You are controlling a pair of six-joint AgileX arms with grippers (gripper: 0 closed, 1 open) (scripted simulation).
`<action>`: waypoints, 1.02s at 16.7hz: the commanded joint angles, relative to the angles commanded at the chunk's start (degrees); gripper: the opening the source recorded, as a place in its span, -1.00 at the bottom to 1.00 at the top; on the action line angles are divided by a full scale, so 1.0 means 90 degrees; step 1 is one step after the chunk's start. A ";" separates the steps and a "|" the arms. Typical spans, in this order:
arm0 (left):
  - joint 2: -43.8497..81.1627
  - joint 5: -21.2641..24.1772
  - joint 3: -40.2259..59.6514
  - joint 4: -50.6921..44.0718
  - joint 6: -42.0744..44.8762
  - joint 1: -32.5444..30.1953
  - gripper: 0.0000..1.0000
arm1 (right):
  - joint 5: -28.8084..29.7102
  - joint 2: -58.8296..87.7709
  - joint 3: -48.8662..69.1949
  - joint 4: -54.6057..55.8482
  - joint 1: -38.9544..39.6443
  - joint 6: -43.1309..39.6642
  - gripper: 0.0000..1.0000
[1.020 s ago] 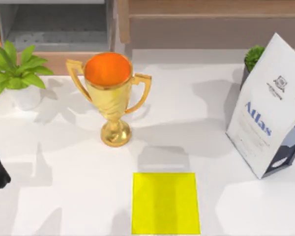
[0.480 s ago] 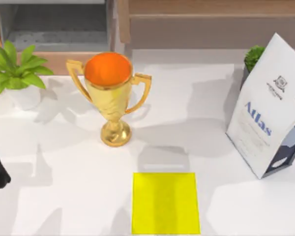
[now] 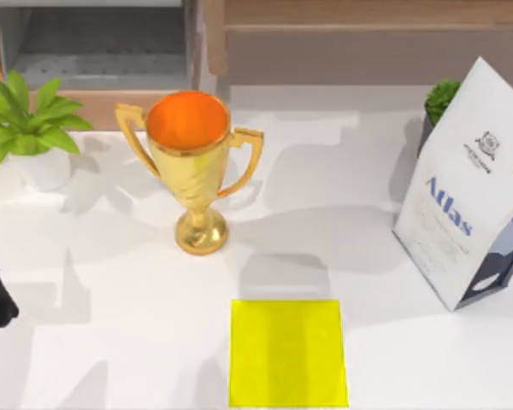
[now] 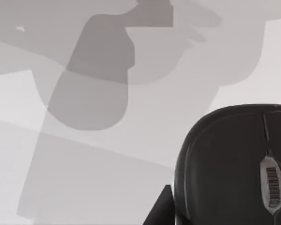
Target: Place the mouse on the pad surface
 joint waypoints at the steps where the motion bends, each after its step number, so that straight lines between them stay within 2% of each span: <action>1: 0.0000 0.0000 0.0000 0.0000 0.0000 0.0000 1.00 | -0.0003 0.0018 -0.0010 0.0014 0.0012 0.0010 -1.00; 5: 0.0000 0.0000 0.0000 0.0000 0.0000 0.0000 1.00 | -0.0049 -0.0257 0.0281 0.0199 0.0218 0.0325 -1.00; 8: 0.0000 0.0000 0.0000 0.0000 0.0000 0.0000 1.00 | -0.0186 -0.0815 0.0562 0.0587 0.0873 0.1107 -1.00; 12: 0.0000 0.0000 0.0000 0.0000 0.0000 0.0000 1.00 | -0.0475 -0.1711 0.0282 0.0971 0.2318 0.2845 -1.00; 17: 0.0000 0.0000 0.0000 0.0000 0.0000 0.0000 1.00 | -0.0837 -0.2609 -0.1128 0.1126 0.4614 0.5611 -1.00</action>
